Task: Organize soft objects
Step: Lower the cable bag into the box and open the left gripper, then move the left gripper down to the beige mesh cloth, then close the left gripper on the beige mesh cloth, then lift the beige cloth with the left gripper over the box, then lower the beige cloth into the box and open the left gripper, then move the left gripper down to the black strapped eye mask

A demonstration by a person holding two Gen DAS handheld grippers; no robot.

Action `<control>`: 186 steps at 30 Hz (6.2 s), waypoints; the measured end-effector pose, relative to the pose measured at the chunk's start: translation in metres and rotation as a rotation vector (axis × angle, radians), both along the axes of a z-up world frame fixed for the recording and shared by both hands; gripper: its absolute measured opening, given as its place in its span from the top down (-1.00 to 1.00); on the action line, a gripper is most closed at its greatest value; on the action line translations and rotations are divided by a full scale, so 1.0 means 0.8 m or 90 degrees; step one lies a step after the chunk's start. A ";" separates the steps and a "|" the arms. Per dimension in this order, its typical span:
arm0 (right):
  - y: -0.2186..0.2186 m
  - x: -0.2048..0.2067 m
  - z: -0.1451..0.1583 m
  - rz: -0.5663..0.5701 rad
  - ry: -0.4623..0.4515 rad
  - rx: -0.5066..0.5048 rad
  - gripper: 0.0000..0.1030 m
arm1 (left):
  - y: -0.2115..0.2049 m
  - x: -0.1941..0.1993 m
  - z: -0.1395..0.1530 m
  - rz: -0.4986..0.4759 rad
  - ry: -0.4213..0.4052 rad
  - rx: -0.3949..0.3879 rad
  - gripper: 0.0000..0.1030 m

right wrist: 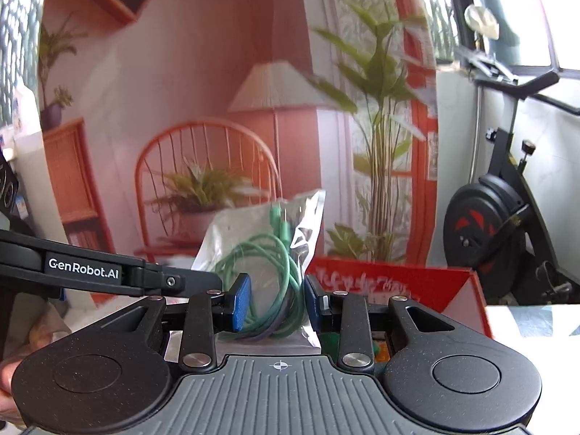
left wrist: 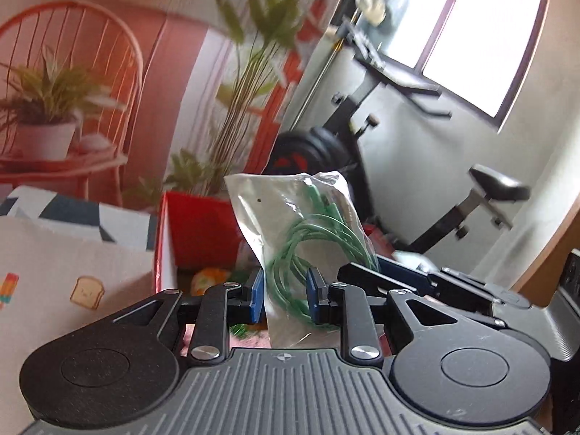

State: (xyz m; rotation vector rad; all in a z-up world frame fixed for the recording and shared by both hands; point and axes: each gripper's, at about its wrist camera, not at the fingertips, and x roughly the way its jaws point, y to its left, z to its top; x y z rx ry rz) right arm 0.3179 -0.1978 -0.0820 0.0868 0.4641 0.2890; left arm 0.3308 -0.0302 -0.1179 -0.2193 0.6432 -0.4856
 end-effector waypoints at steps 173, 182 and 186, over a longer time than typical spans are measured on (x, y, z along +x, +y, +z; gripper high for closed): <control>-0.072 -0.026 -0.030 -0.065 0.197 -0.077 0.69 | -0.022 0.015 -0.025 -0.075 0.099 0.162 0.72; -0.067 -0.058 -0.013 -0.108 0.111 -0.117 0.04 | -0.017 -0.012 -0.002 -0.063 0.020 0.151 -0.28; -0.070 -0.079 -0.005 -0.118 0.072 -0.103 -0.27 | -0.006 -0.029 0.014 -0.038 -0.010 0.137 -0.48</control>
